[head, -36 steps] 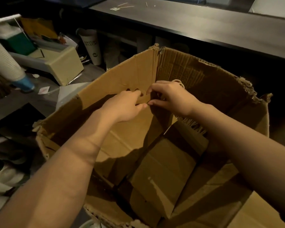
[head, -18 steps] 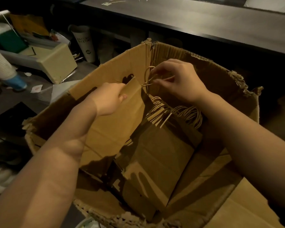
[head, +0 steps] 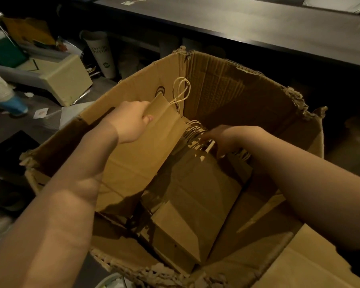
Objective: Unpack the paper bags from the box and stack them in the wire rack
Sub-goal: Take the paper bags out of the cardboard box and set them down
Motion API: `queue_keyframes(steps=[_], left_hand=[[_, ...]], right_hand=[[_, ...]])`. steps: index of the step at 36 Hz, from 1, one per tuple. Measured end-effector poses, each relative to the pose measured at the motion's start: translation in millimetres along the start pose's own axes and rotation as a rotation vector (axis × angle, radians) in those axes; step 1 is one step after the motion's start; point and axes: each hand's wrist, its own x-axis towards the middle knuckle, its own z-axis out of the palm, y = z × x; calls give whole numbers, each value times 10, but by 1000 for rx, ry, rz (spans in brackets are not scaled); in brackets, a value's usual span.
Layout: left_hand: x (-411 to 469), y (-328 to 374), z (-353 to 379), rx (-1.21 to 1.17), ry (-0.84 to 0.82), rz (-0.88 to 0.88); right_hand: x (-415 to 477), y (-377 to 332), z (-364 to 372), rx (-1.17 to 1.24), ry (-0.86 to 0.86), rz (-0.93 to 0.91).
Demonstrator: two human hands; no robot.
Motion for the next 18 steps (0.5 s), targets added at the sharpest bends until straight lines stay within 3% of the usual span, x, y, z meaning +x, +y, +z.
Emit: queue_keyframes(steps=[6, 18], left_hand=[[8, -19, -13, 2, -21, 3], [-6, -28, 5, -1, -7, 7]], right_hand=[[20, -15, 9, -92, -111, -8], [62, -93, 13, -127, -131, -26]])
